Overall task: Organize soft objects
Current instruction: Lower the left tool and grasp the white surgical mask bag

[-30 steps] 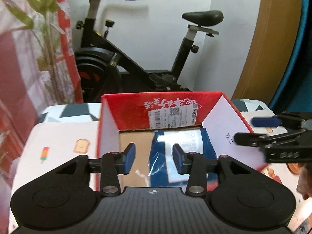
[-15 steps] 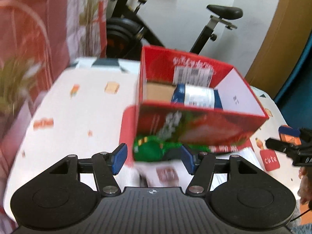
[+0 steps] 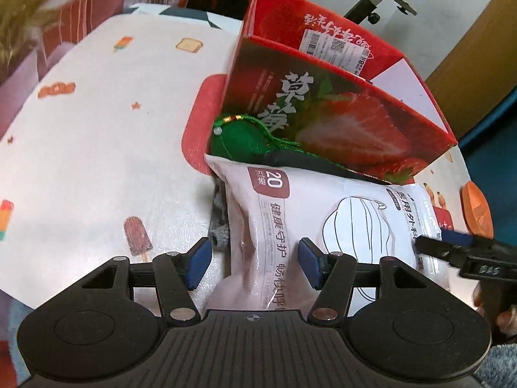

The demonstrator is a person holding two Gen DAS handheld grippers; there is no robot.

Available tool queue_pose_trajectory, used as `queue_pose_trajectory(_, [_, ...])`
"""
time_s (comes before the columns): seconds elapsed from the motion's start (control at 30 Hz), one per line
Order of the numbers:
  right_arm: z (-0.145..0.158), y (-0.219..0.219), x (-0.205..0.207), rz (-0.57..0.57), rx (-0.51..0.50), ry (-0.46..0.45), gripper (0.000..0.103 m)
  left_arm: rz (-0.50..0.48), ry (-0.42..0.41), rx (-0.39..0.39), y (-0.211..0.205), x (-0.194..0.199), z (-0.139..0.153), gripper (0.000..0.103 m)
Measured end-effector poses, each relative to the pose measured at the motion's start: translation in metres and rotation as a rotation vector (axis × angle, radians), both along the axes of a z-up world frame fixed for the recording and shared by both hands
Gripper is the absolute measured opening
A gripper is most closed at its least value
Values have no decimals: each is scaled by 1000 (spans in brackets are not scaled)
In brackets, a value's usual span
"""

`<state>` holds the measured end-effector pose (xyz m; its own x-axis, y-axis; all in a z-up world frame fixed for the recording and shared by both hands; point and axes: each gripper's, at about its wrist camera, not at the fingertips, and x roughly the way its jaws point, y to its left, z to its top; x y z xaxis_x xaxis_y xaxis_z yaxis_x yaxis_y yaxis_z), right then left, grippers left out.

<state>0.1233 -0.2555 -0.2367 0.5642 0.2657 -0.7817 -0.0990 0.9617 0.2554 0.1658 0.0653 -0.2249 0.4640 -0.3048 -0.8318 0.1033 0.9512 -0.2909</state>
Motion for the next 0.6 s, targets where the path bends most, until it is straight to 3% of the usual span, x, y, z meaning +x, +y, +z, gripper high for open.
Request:
queue_pose_trajectory(0.13, [-14, 3, 2, 12, 82, 55, 94, -19, 3, -28, -4, -1, -5, 42])
queue_pose_trajectory(0.6, [-5, 36, 18, 132, -79, -48, 85, -54, -70, 26, -18, 22, -2, 40])
